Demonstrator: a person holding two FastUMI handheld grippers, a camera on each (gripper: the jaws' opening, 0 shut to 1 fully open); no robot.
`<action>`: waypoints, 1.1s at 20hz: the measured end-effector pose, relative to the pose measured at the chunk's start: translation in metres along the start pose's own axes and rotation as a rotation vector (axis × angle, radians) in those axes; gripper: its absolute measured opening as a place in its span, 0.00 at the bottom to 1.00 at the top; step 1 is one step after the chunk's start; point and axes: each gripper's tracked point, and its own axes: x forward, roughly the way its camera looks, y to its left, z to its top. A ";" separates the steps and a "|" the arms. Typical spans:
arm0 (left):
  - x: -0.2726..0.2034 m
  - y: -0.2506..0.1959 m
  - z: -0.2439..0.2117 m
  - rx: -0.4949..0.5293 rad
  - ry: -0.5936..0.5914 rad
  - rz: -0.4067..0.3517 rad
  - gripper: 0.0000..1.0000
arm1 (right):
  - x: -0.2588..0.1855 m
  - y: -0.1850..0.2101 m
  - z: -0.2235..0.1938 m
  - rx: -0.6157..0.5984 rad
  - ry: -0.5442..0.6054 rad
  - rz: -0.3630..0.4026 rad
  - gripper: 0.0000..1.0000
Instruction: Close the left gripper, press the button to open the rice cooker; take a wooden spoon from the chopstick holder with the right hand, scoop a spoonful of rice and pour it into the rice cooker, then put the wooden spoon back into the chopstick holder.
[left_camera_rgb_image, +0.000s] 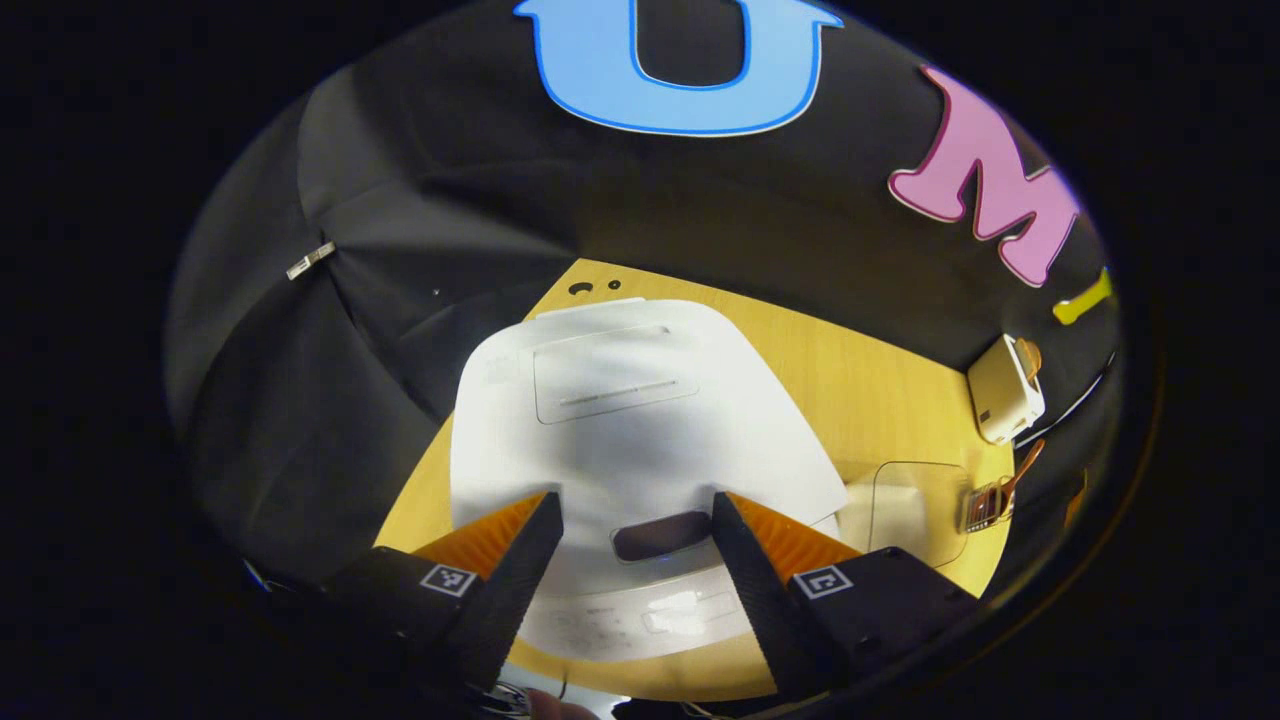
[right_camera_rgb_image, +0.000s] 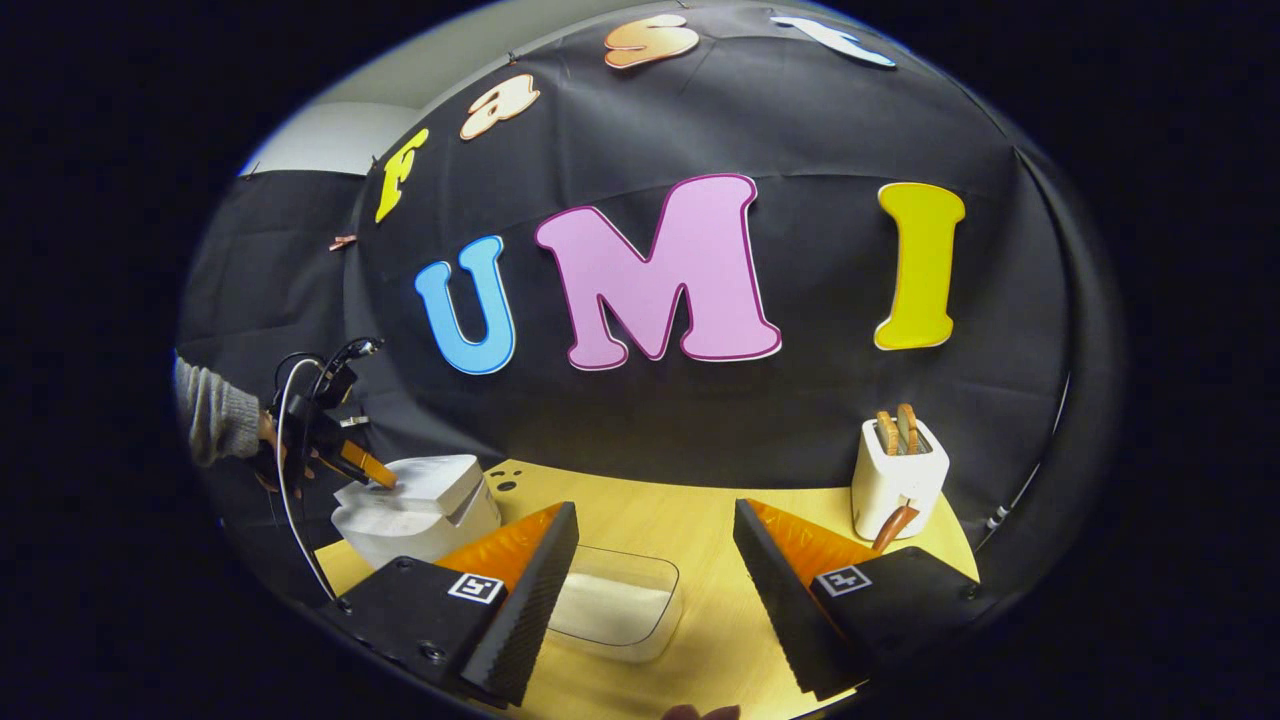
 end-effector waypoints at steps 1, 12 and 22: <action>-0.001 -0.011 -0.006 0.000 0.037 -0.047 0.99 | -0.002 0.000 0.000 0.002 -0.003 -0.003 0.97; 0.015 -0.020 -0.026 0.130 0.118 0.011 0.96 | -0.013 0.002 -0.004 0.063 -0.008 -0.006 0.97; -0.010 -0.020 -0.007 0.012 0.060 -0.061 0.96 | -0.027 0.000 -0.001 0.053 -0.006 -0.017 0.97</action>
